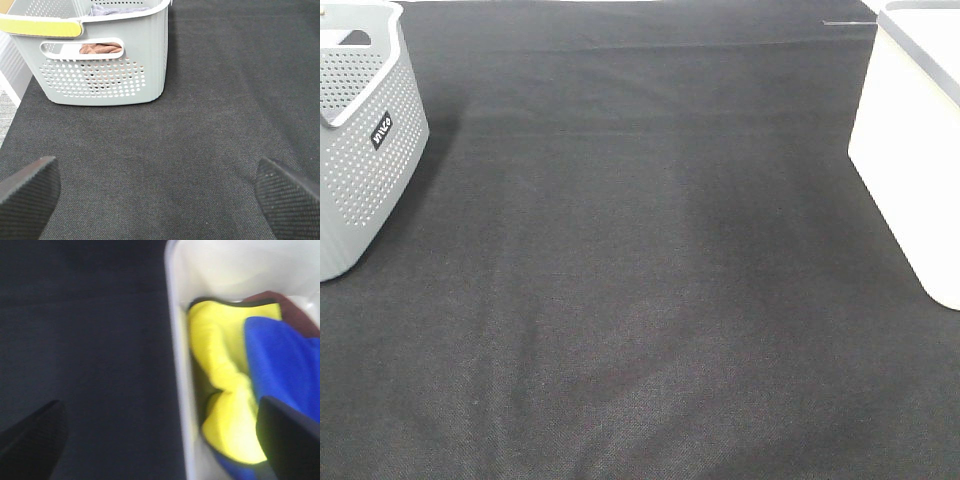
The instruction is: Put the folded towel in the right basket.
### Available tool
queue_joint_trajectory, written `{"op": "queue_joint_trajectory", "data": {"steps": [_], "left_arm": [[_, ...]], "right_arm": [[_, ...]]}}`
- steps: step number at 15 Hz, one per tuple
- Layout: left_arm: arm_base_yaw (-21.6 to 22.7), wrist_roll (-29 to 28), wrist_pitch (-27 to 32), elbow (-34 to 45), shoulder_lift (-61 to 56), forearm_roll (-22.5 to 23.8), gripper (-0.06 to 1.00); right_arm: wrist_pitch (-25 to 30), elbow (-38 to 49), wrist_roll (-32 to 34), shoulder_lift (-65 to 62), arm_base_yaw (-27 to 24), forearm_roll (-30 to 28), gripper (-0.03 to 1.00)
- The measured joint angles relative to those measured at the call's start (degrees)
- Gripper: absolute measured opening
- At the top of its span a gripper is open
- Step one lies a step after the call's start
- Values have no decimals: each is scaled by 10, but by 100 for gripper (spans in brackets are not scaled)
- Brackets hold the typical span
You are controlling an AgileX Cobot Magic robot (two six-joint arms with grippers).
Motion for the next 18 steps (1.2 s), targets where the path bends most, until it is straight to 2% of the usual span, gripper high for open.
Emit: {"op": "queue_joint_trajectory", "data": {"steps": [2, 4, 5, 7, 9, 12, 16, 18], "left_arm": [[0, 0, 0, 0, 0, 0, 99], [0, 0, 0, 0, 0, 0, 99], [0, 0, 0, 0, 0, 0, 99], [0, 0, 0, 0, 0, 0, 99], [0, 0, 0, 0, 0, 1, 99], [0, 0, 0, 0, 0, 1, 99], [0, 0, 0, 0, 0, 1, 99], [0, 0, 0, 0, 0, 1, 99]], "right_arm": [[-1, 77, -1, -69, 0, 23, 98], [-2, 198, -2, -160, 0, 15, 98], [-2, 198, -2, -160, 0, 15, 98], [-15, 373, -5, -321, 0, 9, 98], [-53, 497, -18, -458, 0, 9, 98], [-68, 647, -60, -654, 0, -5, 98], [-63, 804, -62, -913, 0, -18, 98], [-60, 843, -62, -986, 0, -29, 98]]}}
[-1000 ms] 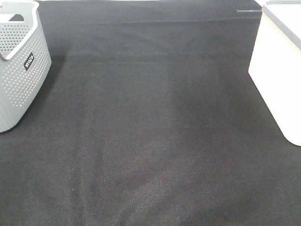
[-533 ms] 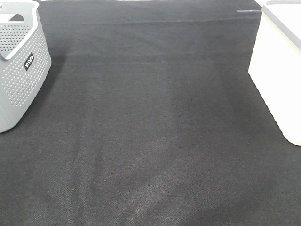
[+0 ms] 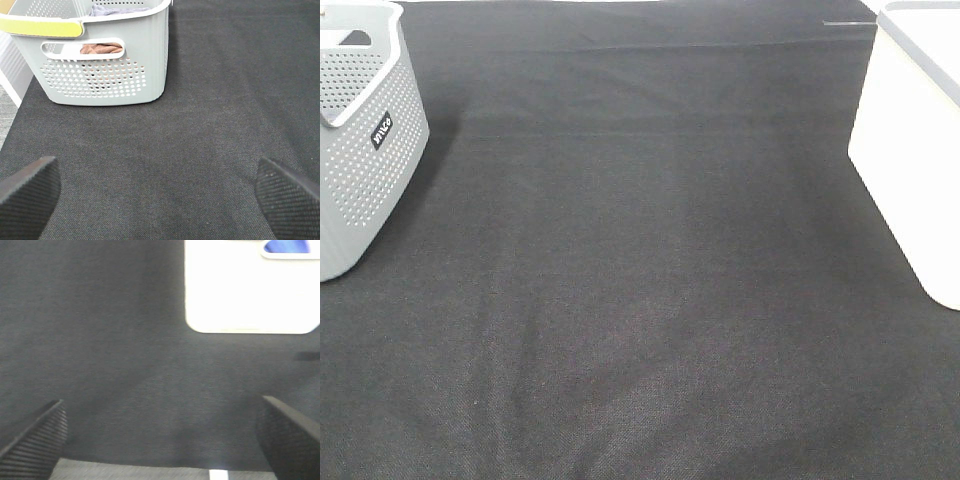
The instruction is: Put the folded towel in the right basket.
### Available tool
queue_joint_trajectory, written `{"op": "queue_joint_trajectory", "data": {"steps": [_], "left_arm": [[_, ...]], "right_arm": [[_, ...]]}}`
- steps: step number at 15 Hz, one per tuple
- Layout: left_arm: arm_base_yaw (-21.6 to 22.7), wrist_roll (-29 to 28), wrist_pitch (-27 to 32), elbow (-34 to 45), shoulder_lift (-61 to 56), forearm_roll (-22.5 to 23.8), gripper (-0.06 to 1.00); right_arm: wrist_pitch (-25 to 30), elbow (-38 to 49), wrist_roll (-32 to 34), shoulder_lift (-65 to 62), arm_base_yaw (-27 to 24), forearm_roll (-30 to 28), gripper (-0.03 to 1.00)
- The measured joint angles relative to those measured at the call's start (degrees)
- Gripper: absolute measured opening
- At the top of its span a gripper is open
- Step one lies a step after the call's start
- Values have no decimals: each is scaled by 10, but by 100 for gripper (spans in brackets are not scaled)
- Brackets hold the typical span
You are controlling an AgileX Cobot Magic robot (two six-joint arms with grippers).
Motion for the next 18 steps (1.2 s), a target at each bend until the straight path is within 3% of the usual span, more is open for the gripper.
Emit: {"op": "queue_joint_trajectory", "data": {"steps": [3, 10, 18], "left_arm": [[0, 0, 0, 0, 0, 0, 99], [0, 0, 0, 0, 0, 0, 99], [0, 0, 0, 0, 0, 0, 99]], "right_arm": [[6, 35, 1, -67, 0, -30, 98], [-2, 51, 17, -69, 0, -49, 98], [-5, 51, 17, -69, 0, -29, 98]]}}
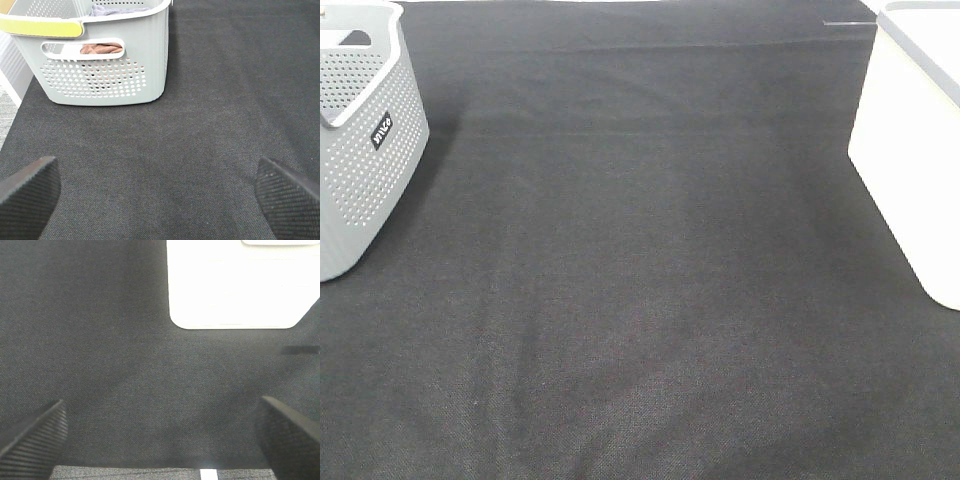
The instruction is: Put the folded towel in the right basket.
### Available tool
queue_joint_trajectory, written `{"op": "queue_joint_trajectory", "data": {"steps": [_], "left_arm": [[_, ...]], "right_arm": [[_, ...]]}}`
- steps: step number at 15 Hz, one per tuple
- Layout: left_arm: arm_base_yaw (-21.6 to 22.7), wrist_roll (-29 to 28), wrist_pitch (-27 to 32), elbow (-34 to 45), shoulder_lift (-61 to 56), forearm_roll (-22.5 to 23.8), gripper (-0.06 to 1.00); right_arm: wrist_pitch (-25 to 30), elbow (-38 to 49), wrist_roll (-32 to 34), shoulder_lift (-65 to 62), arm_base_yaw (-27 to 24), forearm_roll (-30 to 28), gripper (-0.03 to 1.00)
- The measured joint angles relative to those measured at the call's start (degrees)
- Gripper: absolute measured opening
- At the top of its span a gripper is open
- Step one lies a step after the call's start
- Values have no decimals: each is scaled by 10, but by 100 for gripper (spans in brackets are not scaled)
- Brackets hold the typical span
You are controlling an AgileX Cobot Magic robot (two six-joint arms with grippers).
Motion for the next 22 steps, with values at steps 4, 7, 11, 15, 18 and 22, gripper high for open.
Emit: {"op": "queue_joint_trajectory", "data": {"steps": [4, 7, 11, 15, 18, 22], "left_arm": [[0, 0, 0, 0, 0, 0, 99], [0, 0, 0, 0, 0, 0, 99], [0, 0, 0, 0, 0, 0, 99], [0, 0, 0, 0, 0, 0, 99], [0, 0, 0, 0, 0, 0, 99], [0, 0, 0, 0, 0, 0, 99]], "right_arm": [[-1, 0, 0, 0, 0, 1, 98], [-1, 0, 0, 0, 0, 3, 98], [-2, 0, 0, 0, 0, 5, 98], [-2, 0, 0, 0, 0, 5, 98], [-2, 0, 0, 0, 0, 5, 98], [-2, 0, -1, 0, 0, 5, 98]]}}
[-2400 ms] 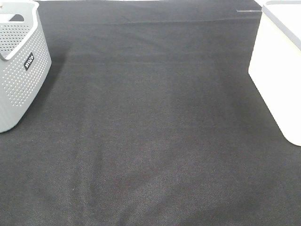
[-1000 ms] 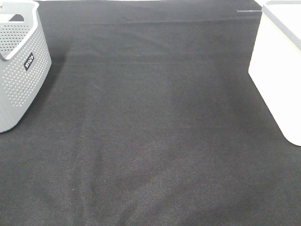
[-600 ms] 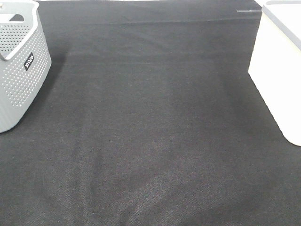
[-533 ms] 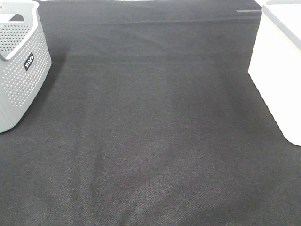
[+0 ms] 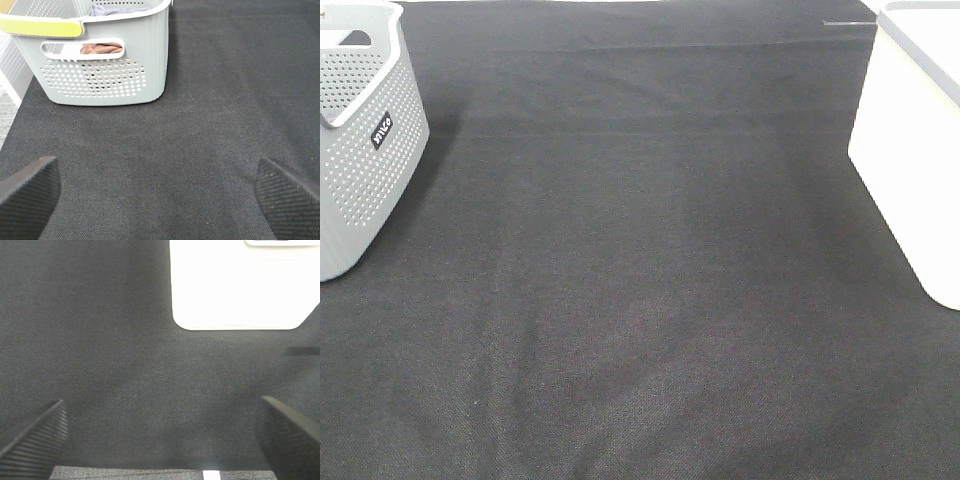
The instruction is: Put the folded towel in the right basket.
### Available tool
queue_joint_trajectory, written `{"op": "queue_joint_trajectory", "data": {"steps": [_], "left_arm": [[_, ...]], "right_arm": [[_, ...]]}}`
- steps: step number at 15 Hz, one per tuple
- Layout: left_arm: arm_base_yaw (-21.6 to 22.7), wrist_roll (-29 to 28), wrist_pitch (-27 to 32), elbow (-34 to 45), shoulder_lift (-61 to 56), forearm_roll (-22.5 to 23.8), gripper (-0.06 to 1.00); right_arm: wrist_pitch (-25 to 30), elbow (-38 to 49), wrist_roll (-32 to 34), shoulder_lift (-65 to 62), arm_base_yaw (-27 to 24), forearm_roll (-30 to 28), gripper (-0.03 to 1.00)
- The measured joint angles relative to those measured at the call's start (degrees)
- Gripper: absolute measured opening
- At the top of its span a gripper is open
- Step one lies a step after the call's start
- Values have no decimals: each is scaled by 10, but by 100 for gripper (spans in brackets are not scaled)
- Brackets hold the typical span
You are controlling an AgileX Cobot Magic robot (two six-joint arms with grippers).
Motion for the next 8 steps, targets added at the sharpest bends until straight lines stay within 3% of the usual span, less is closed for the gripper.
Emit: {"op": "queue_joint_trajectory", "data": {"steps": [8], "left_arm": [[0, 0, 0, 0, 0, 0, 99]], "right_arm": [[0, 0, 0, 0, 0, 0, 98]]}}
